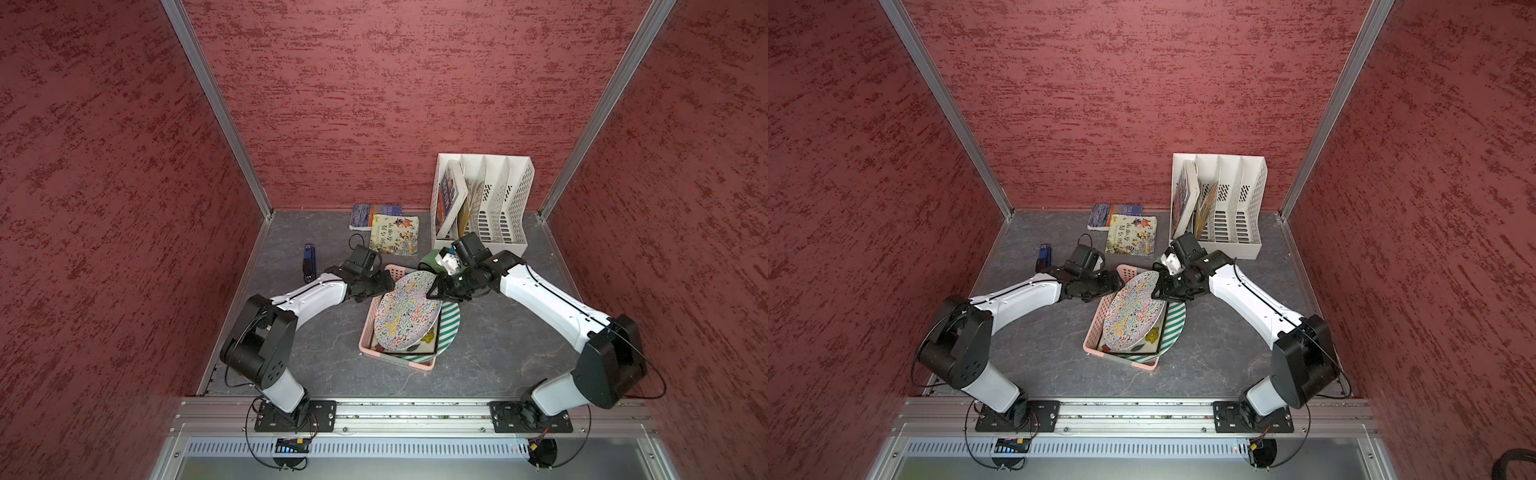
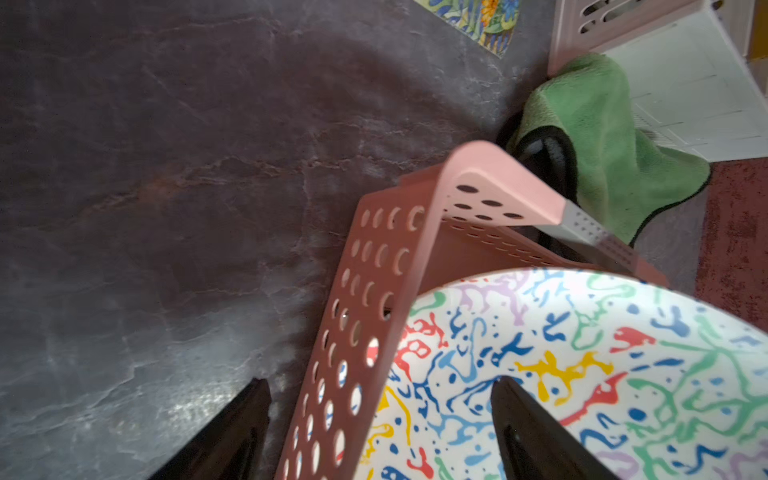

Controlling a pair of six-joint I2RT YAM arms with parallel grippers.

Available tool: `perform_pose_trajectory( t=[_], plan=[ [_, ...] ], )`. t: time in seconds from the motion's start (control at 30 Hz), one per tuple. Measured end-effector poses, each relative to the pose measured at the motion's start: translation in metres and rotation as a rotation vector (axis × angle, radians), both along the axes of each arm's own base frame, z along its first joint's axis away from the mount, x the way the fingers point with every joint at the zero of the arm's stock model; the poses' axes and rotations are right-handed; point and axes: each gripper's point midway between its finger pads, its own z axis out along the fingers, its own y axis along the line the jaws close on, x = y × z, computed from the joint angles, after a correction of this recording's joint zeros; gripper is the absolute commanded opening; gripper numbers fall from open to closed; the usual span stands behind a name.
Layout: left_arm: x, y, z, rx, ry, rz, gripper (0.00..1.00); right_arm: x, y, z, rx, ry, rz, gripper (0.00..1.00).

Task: Wipe the wet plate dry
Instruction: Pick up the plate from the bin, then pick up the towel at the center of the board.

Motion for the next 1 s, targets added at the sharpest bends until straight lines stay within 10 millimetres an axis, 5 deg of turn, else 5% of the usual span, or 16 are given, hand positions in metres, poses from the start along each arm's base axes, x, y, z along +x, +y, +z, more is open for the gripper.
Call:
perform_pose_trajectory(
  t=[0.07, 0.17, 0.37, 0.5, 0.6, 0.7, 0.83, 1.0],
  plan=[
    [0.003, -0.001, 0.013, -0.016, -0.037, 0.005, 0.88, 0.003, 0.002, -0.007, -0.007, 0.009, 0.004, 0.24],
    [0.008, 0.004, 0.042, -0.024, -0.113, 0.031, 0.93, 0.006, 0.005, -0.012, -0.001, 0.016, 0.005, 0.02],
    [0.028, 0.009, 0.122, -0.023, -0.256, 0.079, 0.95, 0.011, 0.011, 0.017, 0.047, -0.078, 0.016, 0.00],
    [0.040, -0.006, 0.193, -0.041, -0.382, 0.060, 0.90, 0.012, -0.007, 0.068, 0.053, -0.251, -0.045, 0.00],
    [0.038, -0.033, 0.224, -0.049, -0.451, 0.024, 0.82, 0.015, -0.045, 0.127, 0.018, -0.456, -0.217, 0.00],
    [0.035, -0.081, 0.226, -0.019, -0.466, -0.053, 0.82, 0.017, -0.118, 0.180, -0.080, -0.635, -0.533, 0.00],
    [0.046, -0.166, 0.194, 0.072, -0.468, -0.207, 0.82, 0.002, -0.202, 0.202, -0.247, -0.739, -0.856, 0.00],
    [0.075, -0.259, 0.128, 0.205, -0.477, -0.371, 0.81, -0.011, -0.233, 0.197, -0.368, -0.735, -0.952, 0.00]
  ],
)
